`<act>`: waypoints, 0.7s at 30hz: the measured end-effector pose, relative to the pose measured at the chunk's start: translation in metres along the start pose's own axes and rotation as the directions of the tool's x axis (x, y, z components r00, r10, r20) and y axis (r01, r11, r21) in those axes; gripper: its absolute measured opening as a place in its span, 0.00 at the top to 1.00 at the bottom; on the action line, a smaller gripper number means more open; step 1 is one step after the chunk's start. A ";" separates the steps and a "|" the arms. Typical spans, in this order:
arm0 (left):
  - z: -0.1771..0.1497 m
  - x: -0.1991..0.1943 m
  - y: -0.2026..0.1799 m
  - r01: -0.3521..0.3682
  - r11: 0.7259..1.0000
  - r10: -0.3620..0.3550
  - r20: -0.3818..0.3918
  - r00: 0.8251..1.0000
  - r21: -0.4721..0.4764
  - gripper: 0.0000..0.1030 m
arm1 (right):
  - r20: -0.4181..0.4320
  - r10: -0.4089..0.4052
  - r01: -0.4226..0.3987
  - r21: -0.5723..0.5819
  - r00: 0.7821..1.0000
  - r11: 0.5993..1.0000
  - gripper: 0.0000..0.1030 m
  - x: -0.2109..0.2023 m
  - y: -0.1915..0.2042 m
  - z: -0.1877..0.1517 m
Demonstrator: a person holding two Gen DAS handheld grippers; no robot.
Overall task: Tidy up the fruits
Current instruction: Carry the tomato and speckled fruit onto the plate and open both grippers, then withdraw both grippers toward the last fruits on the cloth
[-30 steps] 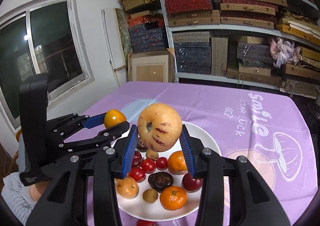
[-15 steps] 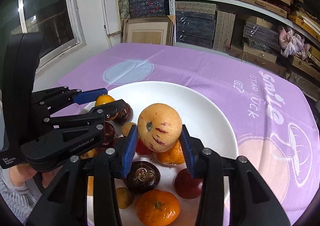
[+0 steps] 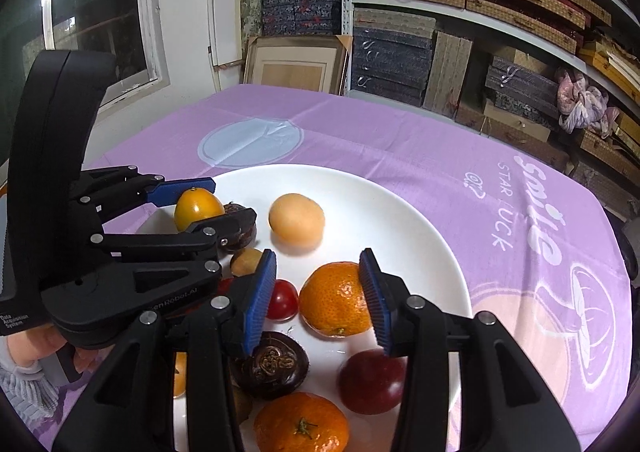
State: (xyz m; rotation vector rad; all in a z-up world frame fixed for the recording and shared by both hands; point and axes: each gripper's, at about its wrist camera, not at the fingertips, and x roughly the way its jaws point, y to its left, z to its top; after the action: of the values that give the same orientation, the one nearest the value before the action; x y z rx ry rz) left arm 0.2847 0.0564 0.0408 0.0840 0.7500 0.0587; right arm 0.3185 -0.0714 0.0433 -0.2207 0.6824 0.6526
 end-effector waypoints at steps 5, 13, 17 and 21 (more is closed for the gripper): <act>0.000 -0.002 0.001 -0.001 1.000 0.001 0.006 1.000 -0.011 0.37 | 0.001 0.004 -0.004 0.002 1.000 1.000 0.58 -0.001 -0.002 0.001; 0.000 -0.006 0.003 -0.026 1.000 0.026 0.026 0.999 -0.012 0.22 | 0.011 0.005 -0.006 0.014 1.000 1.000 0.57 -0.004 -0.004 0.002; 0.001 -0.010 0.005 -0.040 0.999 0.041 0.043 0.998 -0.024 0.13 | 0.034 0.002 -0.002 0.026 0.999 1.000 0.51 -0.011 -0.007 0.003; 0.002 -0.016 0.011 -0.030 0.998 0.033 0.054 0.998 -0.049 0.09 | 0.061 -0.011 0.009 0.032 0.998 0.999 0.42 -0.021 -0.008 0.004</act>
State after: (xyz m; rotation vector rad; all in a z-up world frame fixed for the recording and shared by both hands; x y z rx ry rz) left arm 0.2740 0.0658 0.0542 0.0514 0.6922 0.1039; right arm 0.3137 -0.0865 0.0595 -0.1738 0.6324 0.6363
